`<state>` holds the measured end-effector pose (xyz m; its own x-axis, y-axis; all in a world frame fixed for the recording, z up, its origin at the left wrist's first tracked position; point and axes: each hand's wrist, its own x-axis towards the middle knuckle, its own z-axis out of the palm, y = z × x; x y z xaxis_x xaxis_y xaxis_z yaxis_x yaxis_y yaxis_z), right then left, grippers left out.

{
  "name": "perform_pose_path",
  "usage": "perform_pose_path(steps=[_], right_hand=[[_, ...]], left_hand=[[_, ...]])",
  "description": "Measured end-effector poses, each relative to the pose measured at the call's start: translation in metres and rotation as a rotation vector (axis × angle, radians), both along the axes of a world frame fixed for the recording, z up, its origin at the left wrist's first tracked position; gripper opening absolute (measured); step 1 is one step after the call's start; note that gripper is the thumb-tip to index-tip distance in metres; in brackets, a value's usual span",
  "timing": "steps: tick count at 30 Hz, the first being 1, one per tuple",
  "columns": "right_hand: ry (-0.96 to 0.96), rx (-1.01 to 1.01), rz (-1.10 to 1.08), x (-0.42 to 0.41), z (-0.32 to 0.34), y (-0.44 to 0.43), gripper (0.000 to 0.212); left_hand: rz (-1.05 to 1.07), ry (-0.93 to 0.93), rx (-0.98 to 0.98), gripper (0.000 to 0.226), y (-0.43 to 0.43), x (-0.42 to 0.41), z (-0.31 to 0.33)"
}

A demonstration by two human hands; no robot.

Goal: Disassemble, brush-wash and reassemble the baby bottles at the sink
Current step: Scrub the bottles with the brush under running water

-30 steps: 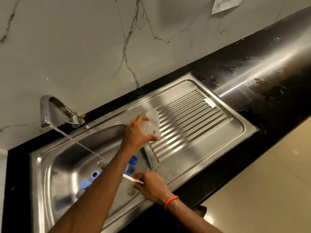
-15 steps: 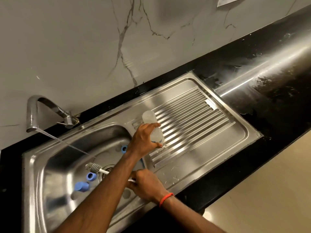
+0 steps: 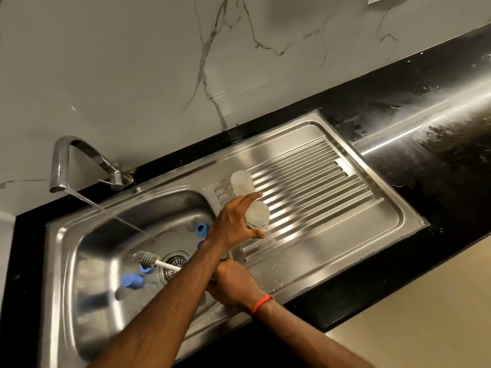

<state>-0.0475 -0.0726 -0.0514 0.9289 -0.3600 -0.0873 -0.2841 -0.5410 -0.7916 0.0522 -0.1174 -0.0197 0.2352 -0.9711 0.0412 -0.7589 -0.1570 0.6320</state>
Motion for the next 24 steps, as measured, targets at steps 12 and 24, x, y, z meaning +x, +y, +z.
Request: perform_pose_path(steps=[12, 24], right_hand=[[-0.037, -0.014, 0.02, -0.007, 0.005, -0.004, 0.026], [0.073, 0.054, -0.023, 0.023, 0.012, -0.001, 0.014]], left_hand=[[0.103, 0.009, -0.013, 0.106, 0.031, 0.012, 0.024], [0.396, -0.158, -0.199, 0.04, 0.131, 0.066, 0.046]])
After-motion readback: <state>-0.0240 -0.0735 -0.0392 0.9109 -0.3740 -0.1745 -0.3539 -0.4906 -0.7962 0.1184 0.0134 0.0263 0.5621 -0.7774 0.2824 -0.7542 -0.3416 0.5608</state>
